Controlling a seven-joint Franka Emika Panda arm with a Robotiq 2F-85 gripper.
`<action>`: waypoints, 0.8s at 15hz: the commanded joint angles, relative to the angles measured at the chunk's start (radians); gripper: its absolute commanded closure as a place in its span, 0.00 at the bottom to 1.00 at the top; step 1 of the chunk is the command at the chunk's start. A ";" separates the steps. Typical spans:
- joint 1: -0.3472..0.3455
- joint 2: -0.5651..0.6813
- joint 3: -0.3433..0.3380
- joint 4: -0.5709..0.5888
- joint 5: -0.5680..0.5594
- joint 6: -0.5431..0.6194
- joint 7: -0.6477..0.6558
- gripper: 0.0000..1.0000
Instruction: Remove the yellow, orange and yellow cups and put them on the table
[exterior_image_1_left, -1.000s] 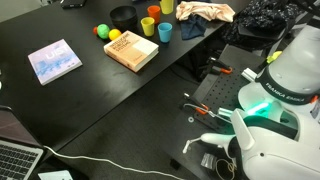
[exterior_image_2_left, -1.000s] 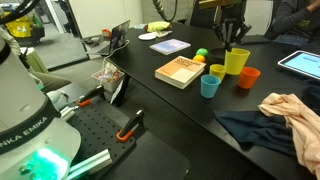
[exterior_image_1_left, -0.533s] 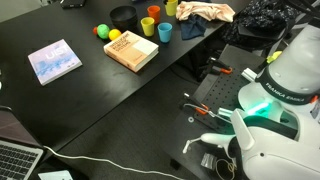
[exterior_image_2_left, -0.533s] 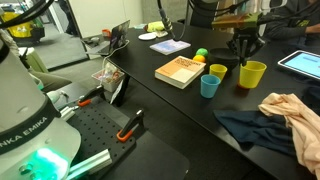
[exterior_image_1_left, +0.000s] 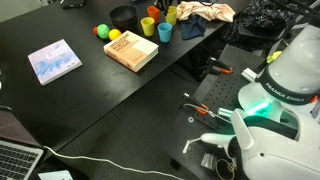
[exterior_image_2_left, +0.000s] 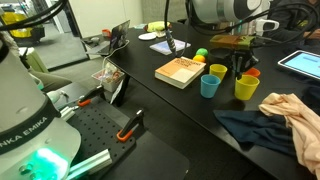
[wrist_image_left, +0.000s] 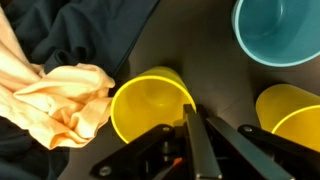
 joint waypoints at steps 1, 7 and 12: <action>-0.015 0.039 0.020 0.040 0.044 0.012 -0.026 0.97; 0.011 0.044 -0.015 0.069 0.039 -0.046 0.012 0.49; 0.019 -0.021 -0.025 0.095 0.029 -0.199 0.016 0.11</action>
